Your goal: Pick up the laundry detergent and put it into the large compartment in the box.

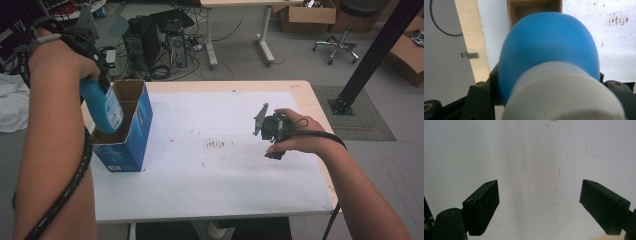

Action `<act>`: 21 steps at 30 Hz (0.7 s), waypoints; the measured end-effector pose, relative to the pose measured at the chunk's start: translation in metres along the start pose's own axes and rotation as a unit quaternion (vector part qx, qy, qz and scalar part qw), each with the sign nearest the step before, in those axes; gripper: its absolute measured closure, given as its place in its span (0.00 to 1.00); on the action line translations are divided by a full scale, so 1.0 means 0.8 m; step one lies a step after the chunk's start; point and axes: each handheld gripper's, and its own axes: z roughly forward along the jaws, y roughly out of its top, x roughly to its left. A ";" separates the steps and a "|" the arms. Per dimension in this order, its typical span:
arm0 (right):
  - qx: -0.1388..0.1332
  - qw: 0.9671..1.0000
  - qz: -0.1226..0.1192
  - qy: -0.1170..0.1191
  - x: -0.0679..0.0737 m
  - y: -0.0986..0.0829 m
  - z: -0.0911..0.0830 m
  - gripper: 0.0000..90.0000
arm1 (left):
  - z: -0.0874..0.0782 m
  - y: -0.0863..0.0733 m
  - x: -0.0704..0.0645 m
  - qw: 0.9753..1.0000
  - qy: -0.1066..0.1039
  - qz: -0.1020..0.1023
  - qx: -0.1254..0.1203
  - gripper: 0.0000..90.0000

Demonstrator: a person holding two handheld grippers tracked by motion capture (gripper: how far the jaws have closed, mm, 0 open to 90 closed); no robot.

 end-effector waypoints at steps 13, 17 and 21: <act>0.002 1.000 0.000 0.002 -0.001 0.000 0.003 0.18 | 0.055 0.012 -0.002 1.000 -0.002 0.012 0.020 0.44; 0.001 1.000 0.000 0.002 -0.001 0.001 0.004 0.18 | 0.070 0.013 0.000 1.000 -0.003 0.015 0.025 0.44; -0.001 1.000 0.000 0.002 -0.001 0.002 0.004 0.18 | 0.084 0.014 0.001 0.999 -0.003 0.015 0.029 0.44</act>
